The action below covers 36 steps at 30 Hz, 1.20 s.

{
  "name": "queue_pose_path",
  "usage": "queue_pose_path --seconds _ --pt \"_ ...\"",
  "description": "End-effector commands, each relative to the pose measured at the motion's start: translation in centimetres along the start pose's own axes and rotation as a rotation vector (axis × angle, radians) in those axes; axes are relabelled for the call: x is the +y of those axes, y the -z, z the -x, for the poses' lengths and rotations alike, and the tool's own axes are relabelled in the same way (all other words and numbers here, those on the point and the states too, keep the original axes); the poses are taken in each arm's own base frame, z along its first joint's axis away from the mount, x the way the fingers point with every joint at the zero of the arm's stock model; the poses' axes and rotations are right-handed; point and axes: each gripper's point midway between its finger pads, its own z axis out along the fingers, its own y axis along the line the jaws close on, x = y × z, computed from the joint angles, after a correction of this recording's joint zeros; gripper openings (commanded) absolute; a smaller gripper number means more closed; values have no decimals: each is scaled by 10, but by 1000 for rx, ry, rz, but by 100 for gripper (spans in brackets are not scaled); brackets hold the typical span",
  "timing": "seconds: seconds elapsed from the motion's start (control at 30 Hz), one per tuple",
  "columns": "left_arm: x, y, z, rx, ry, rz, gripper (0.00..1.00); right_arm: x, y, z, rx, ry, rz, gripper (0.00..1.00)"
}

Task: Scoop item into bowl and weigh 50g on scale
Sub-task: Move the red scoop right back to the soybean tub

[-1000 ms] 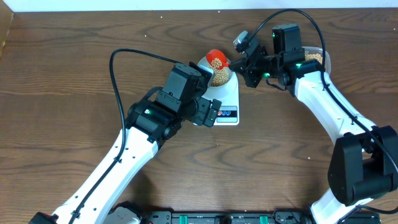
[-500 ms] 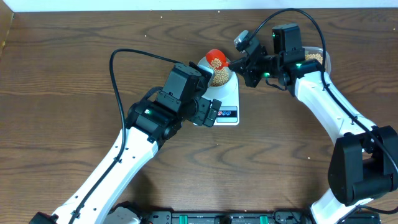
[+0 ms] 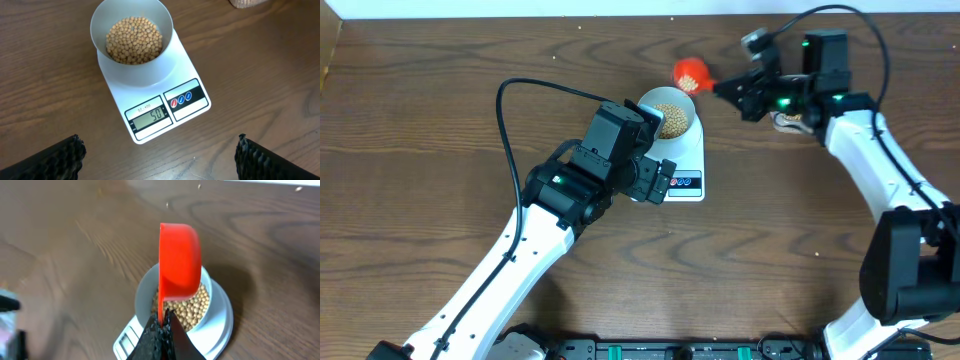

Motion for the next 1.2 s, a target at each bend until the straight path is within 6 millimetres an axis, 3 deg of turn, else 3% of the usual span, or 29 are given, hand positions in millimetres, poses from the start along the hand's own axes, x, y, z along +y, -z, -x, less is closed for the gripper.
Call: queue_pose_path --seconds 0.0,0.5,0.93,1.17 --pt "3 0 1 0 9 12 98 11 27 20 -59 -142 106 1" --pt "3 0 1 0 9 12 98 -11 123 34 -175 -317 295 1" --pt "3 0 1 0 8 12 98 -35 175 39 -270 -329 216 2" --pt "3 0 1 1 8 12 98 -55 199 40 -323 -311 59 1"
